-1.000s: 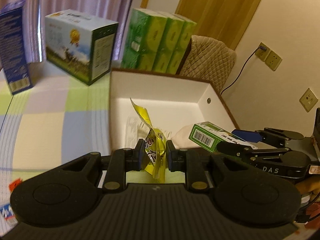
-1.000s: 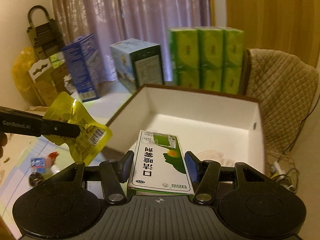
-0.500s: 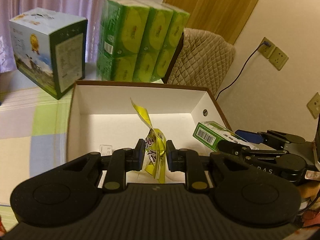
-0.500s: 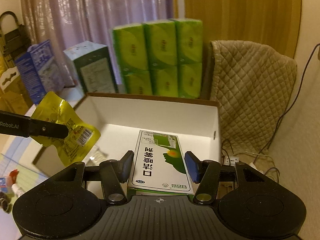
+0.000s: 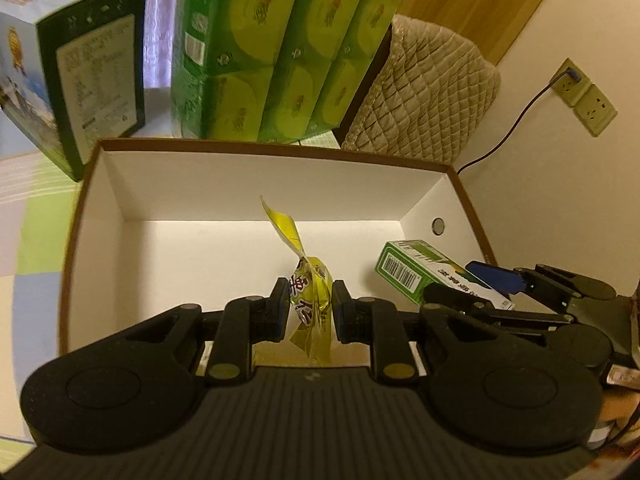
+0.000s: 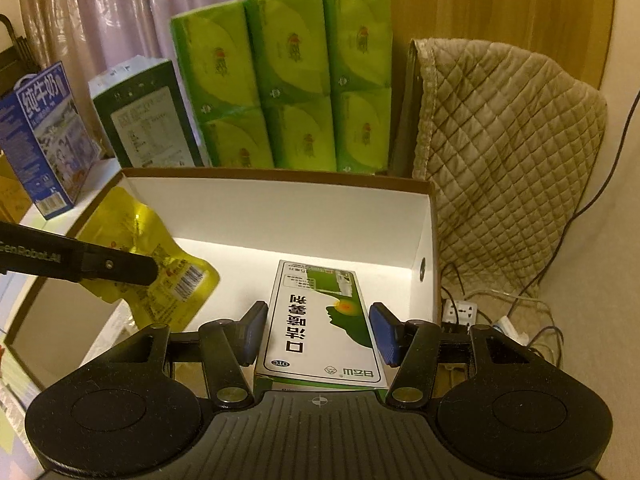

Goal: Organize objects
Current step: 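Open the left tool to drop the packet while the right tool releases the green-white box into the box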

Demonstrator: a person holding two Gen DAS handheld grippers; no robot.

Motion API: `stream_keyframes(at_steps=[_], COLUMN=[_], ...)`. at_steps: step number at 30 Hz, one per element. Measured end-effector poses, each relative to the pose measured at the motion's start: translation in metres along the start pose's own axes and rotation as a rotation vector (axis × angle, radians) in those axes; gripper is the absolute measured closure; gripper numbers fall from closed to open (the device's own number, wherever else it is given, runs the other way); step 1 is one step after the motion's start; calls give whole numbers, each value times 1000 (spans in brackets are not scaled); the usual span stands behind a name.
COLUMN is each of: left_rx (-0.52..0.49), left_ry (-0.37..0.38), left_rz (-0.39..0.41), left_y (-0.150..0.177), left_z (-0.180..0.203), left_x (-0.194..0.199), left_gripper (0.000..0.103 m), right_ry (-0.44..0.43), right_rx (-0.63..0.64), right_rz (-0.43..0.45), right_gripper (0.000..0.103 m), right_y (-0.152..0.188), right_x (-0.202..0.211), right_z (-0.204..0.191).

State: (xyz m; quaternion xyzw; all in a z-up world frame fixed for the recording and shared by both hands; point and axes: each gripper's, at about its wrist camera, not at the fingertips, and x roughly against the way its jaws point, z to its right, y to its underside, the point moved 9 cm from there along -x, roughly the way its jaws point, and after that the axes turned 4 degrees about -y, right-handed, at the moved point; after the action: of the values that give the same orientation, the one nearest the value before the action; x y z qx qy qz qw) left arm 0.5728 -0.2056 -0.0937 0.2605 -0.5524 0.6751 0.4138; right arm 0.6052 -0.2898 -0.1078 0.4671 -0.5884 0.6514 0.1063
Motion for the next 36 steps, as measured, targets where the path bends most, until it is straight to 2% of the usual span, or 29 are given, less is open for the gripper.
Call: stream_keyframes(at_steps=[7, 9, 10, 11, 13, 20, 24, 29, 36], left_rx=[-5, -2, 2, 1, -10, -29, -44, -60, -64], left_ry=[-19, -21, -26, -33, -44, -70, -77, -78, -90], left_rz=[-50, -51, -53, -51, -53, -43, -28, -26, -32], left_y=[-2, -4, -4, -6, -6, -6, -8, -6, 9], left_z=[-5, -8, -10, -13, -16, -27, -30, -31, -32], left_x=[-34, -38, -39, -40, -41, -33, -22, -9, 14], left_gripper=[85, 76, 64, 60, 60, 46, 41, 32, 22], right_ry=[0, 1, 1, 1, -2, -5, -27, -24, -25], right_rx=[-6, -6, -7, -9, -10, -26, -58, -53, -54], right_rz=[-20, -21, -21, -20, -19, -7, 43, 57, 27], right_gripper=[51, 51, 51, 51, 51, 50, 50, 41, 34], right_y=[-1, -2, -3, -3, -5, -10, -19, -24, -6], right_x=[-19, -22, -24, -25, -27, -33, -33, -26, -7], right_z=[3, 3, 3, 3, 2, 1, -1, -5, -11])
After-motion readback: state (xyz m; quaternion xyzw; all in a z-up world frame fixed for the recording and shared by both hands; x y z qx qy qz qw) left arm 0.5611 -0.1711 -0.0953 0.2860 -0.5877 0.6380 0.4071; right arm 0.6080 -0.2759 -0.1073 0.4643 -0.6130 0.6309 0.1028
